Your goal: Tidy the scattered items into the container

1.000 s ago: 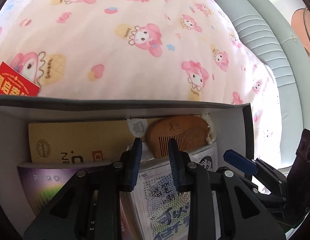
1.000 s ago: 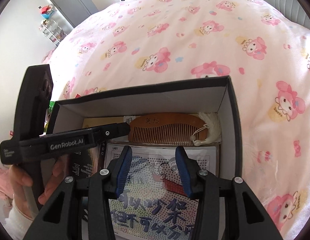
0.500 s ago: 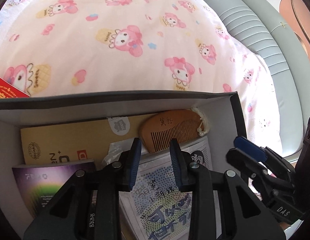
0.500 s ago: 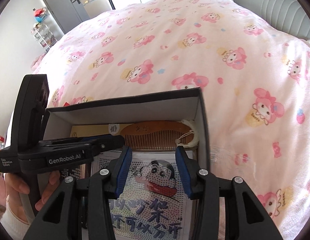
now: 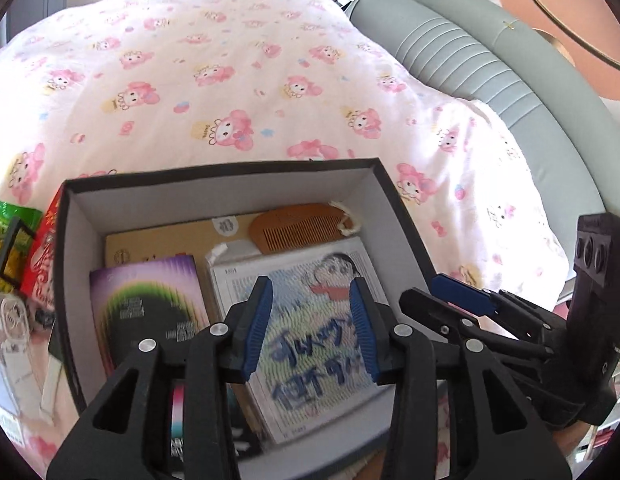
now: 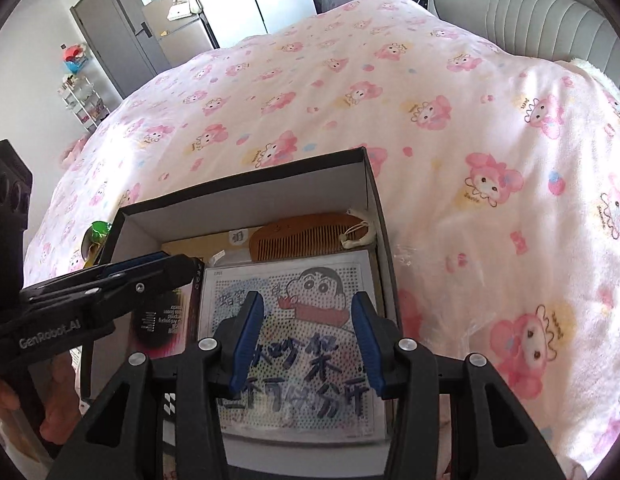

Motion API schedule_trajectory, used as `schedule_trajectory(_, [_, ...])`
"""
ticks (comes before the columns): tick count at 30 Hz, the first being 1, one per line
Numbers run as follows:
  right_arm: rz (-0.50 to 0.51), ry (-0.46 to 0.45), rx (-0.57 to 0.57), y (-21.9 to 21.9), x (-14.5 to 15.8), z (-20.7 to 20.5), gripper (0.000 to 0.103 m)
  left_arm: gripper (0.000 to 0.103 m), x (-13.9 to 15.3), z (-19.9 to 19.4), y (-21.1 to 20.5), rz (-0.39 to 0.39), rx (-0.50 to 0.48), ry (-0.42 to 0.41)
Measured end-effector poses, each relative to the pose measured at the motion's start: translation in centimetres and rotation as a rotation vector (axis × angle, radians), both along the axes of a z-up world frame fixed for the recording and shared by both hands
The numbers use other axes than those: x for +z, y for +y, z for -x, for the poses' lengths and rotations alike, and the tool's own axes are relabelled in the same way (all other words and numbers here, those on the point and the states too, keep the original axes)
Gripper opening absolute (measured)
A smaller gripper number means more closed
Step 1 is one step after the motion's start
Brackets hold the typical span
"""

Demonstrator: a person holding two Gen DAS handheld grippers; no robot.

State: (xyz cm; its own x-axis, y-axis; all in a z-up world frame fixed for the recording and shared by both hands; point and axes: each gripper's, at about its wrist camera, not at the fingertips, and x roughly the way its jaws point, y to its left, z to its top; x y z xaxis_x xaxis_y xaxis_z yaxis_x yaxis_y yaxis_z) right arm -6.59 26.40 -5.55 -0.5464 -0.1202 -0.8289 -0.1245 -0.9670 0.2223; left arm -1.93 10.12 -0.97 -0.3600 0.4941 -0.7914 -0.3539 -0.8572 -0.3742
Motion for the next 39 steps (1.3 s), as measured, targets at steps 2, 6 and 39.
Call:
schedule_trajectory(2, [0.015, 0.010, 0.000, -0.4, 0.5, -1.3, 0.042, 0.041, 0.6, -1.6, -0.1, 0.025, 0.007, 0.025])
schedule_trajectory(6, [0.005, 0.030, 0.012, -1.9, 1.6, -3.3, 0.048, 0.044, 1.8, -4.0, -0.8, 0.052, 0.023, 0.059])
schedule_trajectory(39, [0.060, 0.048, 0.525, -27.4, 3.2, -3.7, 0.050, 0.045, 0.6, -14.1, -27.7, 0.036, 0.504, -0.031])
